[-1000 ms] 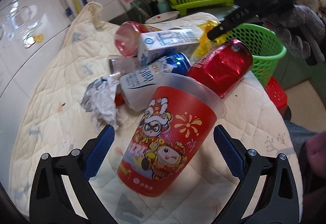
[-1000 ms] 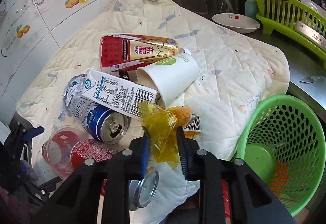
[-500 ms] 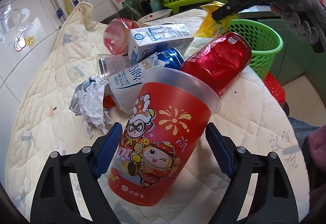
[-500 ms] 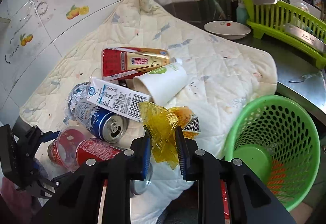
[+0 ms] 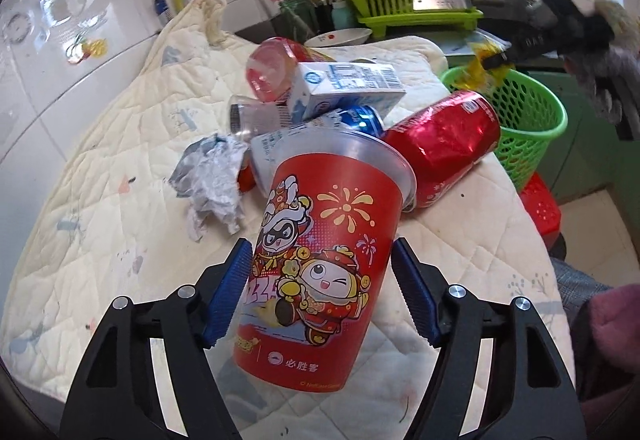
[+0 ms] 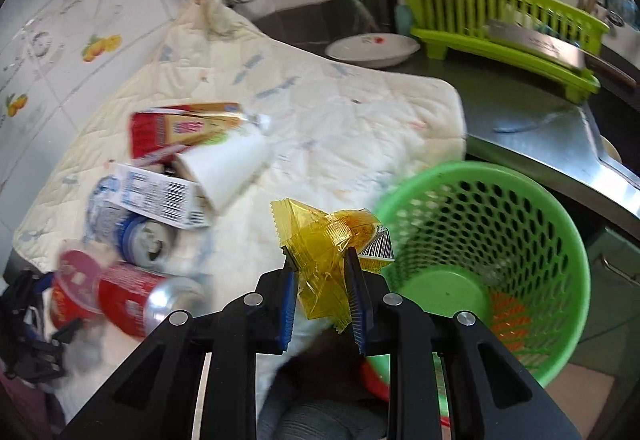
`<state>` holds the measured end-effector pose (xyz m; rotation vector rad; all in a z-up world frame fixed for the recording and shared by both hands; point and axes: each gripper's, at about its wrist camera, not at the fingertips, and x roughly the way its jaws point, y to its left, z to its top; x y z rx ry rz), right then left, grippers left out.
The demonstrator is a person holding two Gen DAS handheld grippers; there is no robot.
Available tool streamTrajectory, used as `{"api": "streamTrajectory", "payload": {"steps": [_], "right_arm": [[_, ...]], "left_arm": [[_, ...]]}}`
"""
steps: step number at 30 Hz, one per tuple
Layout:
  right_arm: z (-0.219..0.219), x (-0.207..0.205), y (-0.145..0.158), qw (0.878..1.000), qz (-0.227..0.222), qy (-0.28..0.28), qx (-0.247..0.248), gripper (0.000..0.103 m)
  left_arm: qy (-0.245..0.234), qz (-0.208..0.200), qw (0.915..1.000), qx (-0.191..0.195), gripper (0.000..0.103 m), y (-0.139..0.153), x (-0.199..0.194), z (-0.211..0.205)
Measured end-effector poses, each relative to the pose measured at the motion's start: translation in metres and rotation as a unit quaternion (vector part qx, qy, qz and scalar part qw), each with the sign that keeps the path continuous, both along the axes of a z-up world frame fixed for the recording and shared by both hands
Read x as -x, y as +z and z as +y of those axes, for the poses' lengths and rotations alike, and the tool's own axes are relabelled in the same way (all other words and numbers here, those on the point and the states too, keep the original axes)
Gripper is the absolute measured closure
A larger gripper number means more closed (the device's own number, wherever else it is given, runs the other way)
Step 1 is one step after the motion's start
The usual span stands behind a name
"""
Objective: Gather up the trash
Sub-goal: 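Drop the yellow wrapper into the green basket with the right tool while the left drops the cup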
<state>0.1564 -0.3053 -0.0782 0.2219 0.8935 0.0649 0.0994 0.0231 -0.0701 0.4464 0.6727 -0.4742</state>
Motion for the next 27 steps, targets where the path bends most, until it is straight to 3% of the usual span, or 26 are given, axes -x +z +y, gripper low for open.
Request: {"api": "streamTrajectory", "payload": {"steps": [8,10,13,20,27], "right_arm": [[-0.044,-0.005,-0.037,0.998,0.037,-0.041,0.008,0.079],[-0.052,-0.007,-0.043,0.998,0.044,-0.046,0.011,0.076],[-0.067,-0.008,-0.053,0.997,0.051,-0.062,0.006,0.063],[-0.094,0.005,-0.055,0.996,0.039,-0.082,0.002,0.052],[-0.115,0.038,-0.030,0.996,-0.003,-0.084,0.032,0.041]], "left_arm": [[0.025,-0.025,0.9987,0.037,0.034,0.031,0.010,0.008],[0.023,-0.031,0.9983,0.044,0.034,0.041,0.014,0.005],[0.014,-0.040,0.9974,0.058,0.034,0.057,0.018,-0.007],[-0.022,-0.049,0.9951,0.083,0.034,0.086,0.018,-0.065],[-0.061,-0.008,0.9934,0.097,0.033,0.081,-0.002,-0.153]]}}
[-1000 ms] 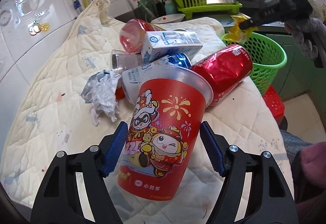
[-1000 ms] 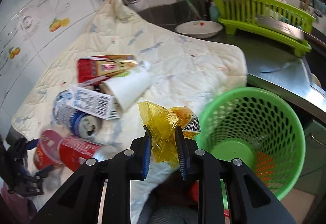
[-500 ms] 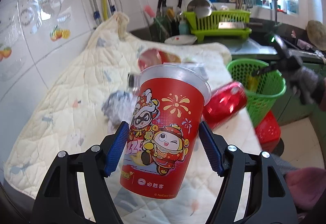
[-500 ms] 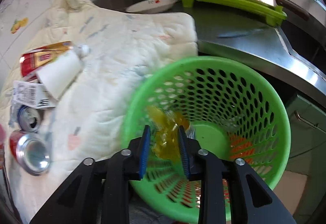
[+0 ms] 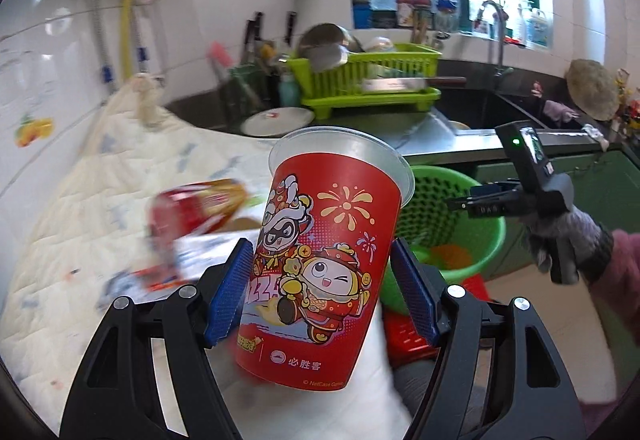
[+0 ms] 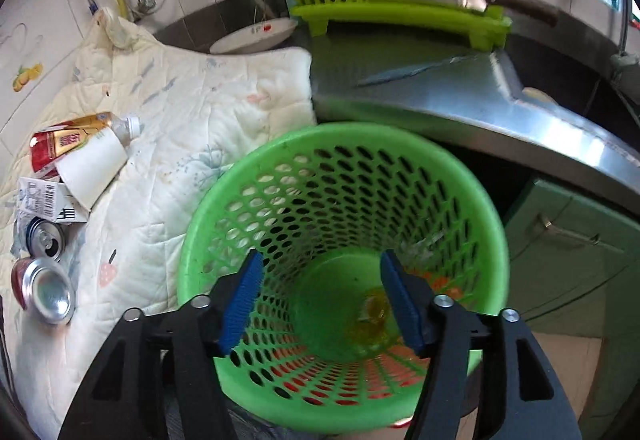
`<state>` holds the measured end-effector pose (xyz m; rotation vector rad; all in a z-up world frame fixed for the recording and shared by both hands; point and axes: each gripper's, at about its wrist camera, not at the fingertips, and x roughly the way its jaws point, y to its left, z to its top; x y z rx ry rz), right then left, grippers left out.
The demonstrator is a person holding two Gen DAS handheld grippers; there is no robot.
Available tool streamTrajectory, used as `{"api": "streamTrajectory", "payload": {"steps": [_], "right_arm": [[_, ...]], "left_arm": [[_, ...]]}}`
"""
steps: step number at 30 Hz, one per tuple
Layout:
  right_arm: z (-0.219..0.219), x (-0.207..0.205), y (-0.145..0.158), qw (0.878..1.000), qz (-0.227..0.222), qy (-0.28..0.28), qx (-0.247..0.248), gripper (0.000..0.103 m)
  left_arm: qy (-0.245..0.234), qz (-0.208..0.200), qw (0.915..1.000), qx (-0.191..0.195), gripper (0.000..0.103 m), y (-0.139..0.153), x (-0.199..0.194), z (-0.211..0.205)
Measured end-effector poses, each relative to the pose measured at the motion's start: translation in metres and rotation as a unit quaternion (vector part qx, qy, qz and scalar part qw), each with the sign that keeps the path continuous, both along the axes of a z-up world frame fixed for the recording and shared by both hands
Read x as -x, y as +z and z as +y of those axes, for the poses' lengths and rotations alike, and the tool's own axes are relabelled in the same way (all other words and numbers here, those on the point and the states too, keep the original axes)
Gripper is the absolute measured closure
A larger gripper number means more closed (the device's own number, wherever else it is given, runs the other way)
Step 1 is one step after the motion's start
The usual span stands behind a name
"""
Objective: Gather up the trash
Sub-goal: 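Drop the yellow wrapper into the green basket with the right tool while the left drops the cup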
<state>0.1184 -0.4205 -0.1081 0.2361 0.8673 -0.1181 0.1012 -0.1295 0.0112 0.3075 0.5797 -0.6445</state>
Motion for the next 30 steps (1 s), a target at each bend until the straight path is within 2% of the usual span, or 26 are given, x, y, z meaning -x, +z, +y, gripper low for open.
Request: {"api": "streamTrajectory", "payload": {"steps": [3,10,16,24,26,30], "right_arm": [[-0.010,0.015,0.009,1.000,-0.016,-0.001,0.012,0.036],[-0.039,0.047,0.017,0.999,-0.040,-0.013,0.027,0.032],[-0.059,0.061,0.010,0.998,-0.042,-0.032,0.029,0.031],[-0.076,0.069,-0.005,0.998,-0.029,-0.044,0.023,0.031],[-0.078,0.070,-0.009,0.998,-0.026,-0.046,0.021,0.031],[-0.077,0.075,-0.015,0.998,-0.018,-0.047,0.022,0.031]], "left_arm": [[-0.019,0.021,0.9996,0.003,0.033,-0.011,-0.012,-0.041],[-0.067,0.072,0.9951,0.000,0.033,-0.049,-0.038,-0.131],[-0.075,0.123,0.9895,-0.009,0.033,-0.098,-0.059,-0.190],[-0.085,0.171,0.9815,-0.016,0.030,-0.142,-0.068,-0.229],[-0.084,0.169,0.9818,-0.017,0.025,-0.149,-0.067,-0.235],[-0.086,0.179,0.9801,-0.008,0.021,-0.157,-0.066,-0.236]]}}
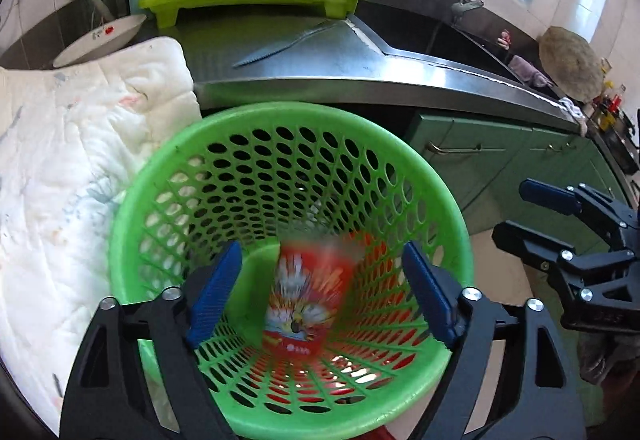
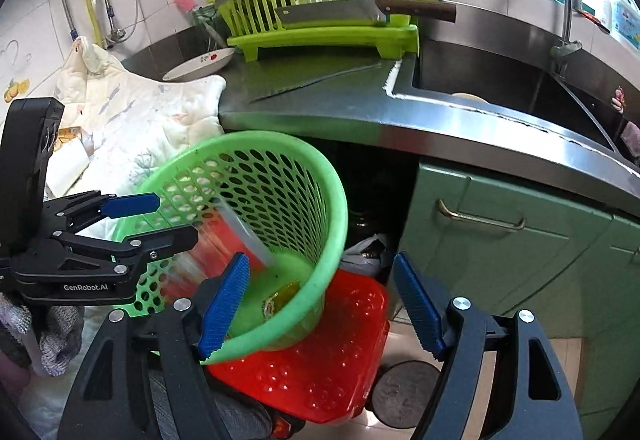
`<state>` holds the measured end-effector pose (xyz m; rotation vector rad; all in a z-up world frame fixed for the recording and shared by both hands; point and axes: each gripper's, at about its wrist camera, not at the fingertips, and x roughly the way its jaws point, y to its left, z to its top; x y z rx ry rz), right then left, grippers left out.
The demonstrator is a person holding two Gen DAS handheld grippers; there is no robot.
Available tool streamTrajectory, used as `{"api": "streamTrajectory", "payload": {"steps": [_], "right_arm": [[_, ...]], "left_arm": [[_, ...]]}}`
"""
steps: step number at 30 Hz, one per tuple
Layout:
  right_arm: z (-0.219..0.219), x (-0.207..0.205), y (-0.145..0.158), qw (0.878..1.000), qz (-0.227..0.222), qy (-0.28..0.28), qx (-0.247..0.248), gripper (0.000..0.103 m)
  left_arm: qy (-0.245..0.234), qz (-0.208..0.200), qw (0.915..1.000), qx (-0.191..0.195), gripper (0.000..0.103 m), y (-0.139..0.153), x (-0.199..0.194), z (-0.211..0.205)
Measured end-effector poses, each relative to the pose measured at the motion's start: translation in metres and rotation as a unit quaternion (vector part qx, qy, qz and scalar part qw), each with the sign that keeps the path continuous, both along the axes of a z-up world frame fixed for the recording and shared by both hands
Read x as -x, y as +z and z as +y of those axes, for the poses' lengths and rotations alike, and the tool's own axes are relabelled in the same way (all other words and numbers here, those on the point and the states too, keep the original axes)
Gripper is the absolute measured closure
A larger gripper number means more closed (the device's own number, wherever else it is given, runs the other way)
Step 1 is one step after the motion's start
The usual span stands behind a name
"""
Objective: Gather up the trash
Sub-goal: 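Drop the yellow wrapper into the green basket with the right tool while the left drops the cup, then grasp the crumpled plastic with the left tool while the right tool grasps the red Coke can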
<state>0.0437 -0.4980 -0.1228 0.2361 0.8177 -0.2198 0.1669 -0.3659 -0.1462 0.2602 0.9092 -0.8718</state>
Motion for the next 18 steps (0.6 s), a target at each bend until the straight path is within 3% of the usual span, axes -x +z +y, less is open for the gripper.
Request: {"api": "streamTrajectory", "payload": {"steps": [5,18], "right_arm": [[0.007,0.005,0.002,1.000,-0.003,0.003,-0.002,0.031],[0.071,0.007,0.038,0.997,-0.034,0.063,-0.008,0.029]], "left_arm": [[0.015,-0.003,0.9998,0.009,0.021,0.009,0.002,0.019],[0.078,-0.057,0.9946,0.037,0.021,0.083,0.040,0.108]]}}
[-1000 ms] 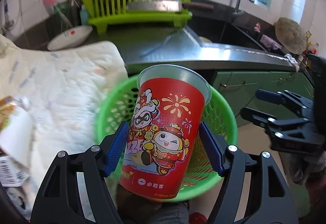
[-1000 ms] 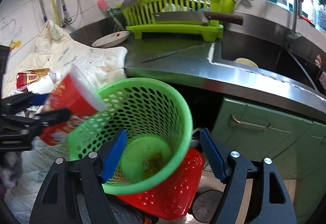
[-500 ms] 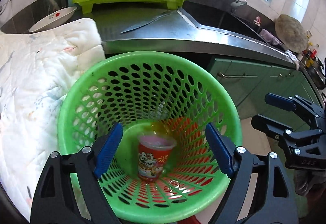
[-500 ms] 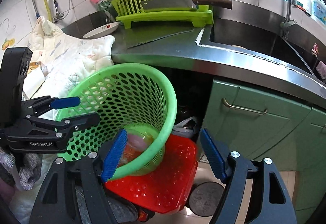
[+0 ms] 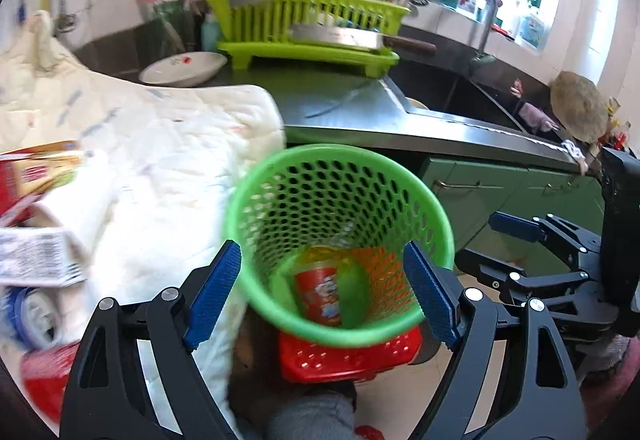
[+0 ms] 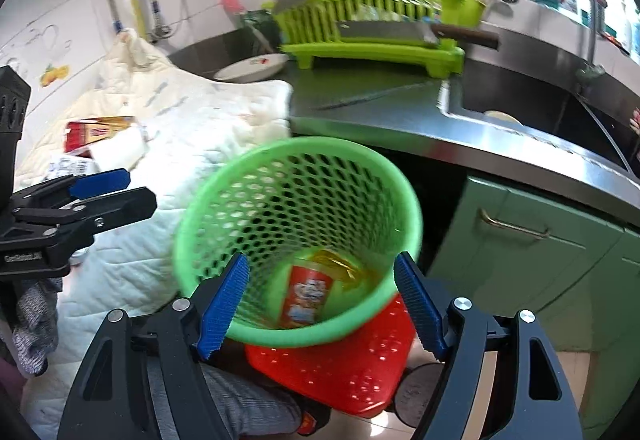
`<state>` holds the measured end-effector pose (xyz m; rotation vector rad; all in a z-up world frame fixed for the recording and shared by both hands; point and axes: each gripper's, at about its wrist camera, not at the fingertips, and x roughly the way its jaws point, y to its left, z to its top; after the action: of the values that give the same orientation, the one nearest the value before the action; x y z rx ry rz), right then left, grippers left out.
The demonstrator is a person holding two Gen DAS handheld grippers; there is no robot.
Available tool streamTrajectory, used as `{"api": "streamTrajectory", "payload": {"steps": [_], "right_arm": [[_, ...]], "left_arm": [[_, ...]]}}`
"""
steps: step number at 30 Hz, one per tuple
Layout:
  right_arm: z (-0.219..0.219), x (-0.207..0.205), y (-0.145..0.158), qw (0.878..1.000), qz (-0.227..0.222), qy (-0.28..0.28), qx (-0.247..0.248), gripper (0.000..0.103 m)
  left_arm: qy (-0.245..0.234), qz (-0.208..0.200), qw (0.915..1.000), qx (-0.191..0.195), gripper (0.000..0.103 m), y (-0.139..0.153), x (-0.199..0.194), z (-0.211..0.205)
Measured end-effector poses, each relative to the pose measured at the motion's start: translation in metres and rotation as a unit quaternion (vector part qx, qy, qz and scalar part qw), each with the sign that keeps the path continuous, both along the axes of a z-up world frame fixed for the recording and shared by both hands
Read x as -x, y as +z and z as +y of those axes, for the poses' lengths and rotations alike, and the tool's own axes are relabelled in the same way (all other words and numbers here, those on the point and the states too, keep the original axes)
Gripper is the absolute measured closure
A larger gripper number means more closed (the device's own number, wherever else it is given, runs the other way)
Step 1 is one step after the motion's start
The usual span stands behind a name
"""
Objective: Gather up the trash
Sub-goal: 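Grasp the crumpled plastic with the left tool while the right tool grasps the red Coke can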
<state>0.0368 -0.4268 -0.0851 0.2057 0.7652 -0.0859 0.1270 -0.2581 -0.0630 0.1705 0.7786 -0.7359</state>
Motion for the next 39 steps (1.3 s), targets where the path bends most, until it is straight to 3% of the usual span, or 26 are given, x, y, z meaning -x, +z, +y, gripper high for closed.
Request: {"api": "streamTrajectory", "payload": {"steps": [11,21,27,31,39], "right_arm": [[0.090,-0.028,0.025,0.991,-0.012,0.131,0.003,0.022],[0.166,-0.059,0.042,0.966,-0.016,0.254,0.048,0.020],[0.209,-0.072,0.045,0.943,-0.010,0.325,0.073,0.020],[0.235,-0.081,0.041,0.920,0.001,0.383,0.085,0.017],[0.288,-0.096,0.026,0.863,0.015,0.476,0.171,0.017]], "left_arm": [[0.109,-0.035,0.9935,-0.001,0.021,0.045,0.005,0.116],[0.220,-0.053,0.9738,-0.013,0.021,0.062,0.002,0.219],[0.276,-0.044,0.9603,-0.009,0.021,0.060,0.002,0.267],[0.304,-0.034,0.9521,-0.007,0.021,0.055,0.001,0.291],[0.342,-0.018,0.9394,-0.003,0.021,0.044,-0.001,0.328]]}}
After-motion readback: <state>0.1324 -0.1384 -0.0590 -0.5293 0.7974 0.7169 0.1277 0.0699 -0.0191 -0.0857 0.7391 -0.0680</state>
